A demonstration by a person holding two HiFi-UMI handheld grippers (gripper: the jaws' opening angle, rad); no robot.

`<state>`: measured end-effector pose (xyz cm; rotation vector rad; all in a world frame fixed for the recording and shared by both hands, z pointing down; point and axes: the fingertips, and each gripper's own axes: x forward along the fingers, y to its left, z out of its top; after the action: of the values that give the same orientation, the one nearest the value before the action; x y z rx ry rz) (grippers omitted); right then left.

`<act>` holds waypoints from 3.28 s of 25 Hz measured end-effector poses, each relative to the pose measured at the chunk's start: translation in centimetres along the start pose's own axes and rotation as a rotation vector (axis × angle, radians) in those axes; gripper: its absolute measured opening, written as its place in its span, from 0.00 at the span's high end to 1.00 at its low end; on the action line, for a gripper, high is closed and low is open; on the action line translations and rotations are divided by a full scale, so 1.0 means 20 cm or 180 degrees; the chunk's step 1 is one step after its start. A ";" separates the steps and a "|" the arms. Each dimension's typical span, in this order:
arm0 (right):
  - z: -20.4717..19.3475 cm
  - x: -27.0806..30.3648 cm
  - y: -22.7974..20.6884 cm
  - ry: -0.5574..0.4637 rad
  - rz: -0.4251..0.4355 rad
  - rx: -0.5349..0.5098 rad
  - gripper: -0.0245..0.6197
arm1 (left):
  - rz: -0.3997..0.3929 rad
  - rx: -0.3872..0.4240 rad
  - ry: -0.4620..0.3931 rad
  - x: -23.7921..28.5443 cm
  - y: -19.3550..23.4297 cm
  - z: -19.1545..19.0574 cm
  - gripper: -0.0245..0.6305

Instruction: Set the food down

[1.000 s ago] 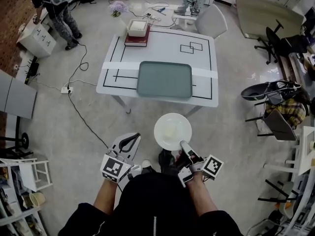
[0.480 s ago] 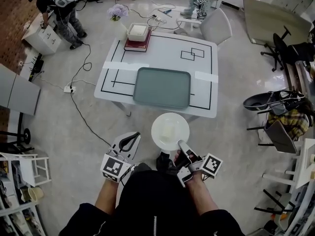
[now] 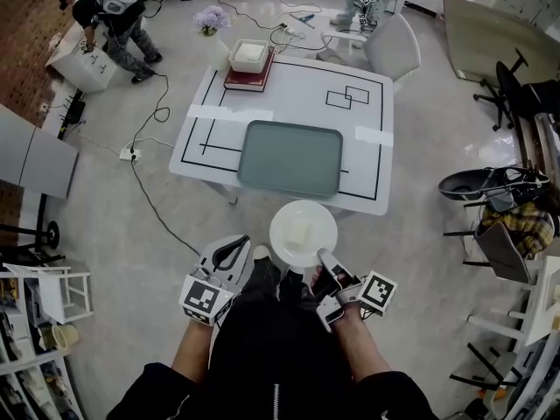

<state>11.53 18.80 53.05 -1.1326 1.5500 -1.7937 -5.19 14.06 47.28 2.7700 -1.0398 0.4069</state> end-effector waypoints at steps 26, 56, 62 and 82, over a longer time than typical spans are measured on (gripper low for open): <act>0.15 0.50 0.17 -0.0190 -0.0091 -0.0016 0.93 | -0.0303 -0.0025 -0.0095 0.28 0.52 0.13 0.95; 0.50 0.82 0.21 -0.0137 -0.0135 0.0020 0.93 | -0.0362 -0.0205 -0.0008 0.71 0.78 0.19 0.95; 0.69 0.91 0.23 0.0031 -0.0068 0.0020 0.93 | -0.0204 -0.0163 -0.0031 0.89 0.82 0.30 0.95; 0.84 0.99 0.11 0.0268 -0.0286 0.0020 0.93 | -0.0040 -0.0339 0.0086 1.02 0.87 0.32 0.95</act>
<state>15.06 -6.92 56.17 -1.1542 1.5624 -1.9265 -0.66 -13.12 48.19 2.6685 -1.0068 0.3748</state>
